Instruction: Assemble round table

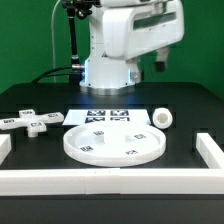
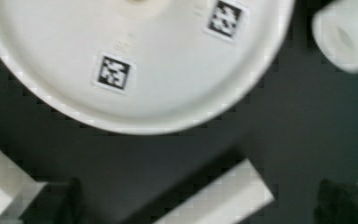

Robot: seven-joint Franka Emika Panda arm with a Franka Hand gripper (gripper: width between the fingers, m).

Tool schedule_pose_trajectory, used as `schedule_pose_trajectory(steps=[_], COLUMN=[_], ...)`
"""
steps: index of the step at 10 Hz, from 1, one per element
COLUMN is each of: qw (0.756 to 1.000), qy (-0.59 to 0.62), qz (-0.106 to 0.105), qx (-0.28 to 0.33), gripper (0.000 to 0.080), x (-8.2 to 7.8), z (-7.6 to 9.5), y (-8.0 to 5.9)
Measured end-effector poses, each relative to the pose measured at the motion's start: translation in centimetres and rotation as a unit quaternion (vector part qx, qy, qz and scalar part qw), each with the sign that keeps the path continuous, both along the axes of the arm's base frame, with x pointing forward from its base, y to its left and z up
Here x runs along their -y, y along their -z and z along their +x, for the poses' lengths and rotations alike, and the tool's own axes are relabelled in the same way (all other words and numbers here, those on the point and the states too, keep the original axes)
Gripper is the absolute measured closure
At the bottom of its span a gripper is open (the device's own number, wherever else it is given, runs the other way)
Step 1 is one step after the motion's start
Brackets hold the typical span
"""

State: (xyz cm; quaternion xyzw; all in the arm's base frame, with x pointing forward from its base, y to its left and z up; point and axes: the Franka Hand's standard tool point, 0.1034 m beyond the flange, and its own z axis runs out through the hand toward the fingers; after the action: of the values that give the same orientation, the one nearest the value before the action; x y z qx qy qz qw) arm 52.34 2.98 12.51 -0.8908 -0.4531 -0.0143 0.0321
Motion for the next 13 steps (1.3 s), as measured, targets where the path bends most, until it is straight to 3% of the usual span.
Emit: schedule_pose_trajectory(steps=[2,3,7,9,13], qw=[0.999,1.000,1.000,0.997,0.995], qy=[-0.034,-0.024,-0.029,-0.074,-0.092], qz=[-0.001,-0.001,-0.002,-0.007,-0.013], qx=[-0.002,-0.010,-0.007,0.020,0.040], gripper=[0.0150,0.0150,0.0150,0.0150,0.0150], x=[2.2,3.3,3.1,4.4,4.7], z=[-0.4,-0.4,-0.3,-0.5,-0.3], y=[2.5,3.1,3.2,5.6,8.1])
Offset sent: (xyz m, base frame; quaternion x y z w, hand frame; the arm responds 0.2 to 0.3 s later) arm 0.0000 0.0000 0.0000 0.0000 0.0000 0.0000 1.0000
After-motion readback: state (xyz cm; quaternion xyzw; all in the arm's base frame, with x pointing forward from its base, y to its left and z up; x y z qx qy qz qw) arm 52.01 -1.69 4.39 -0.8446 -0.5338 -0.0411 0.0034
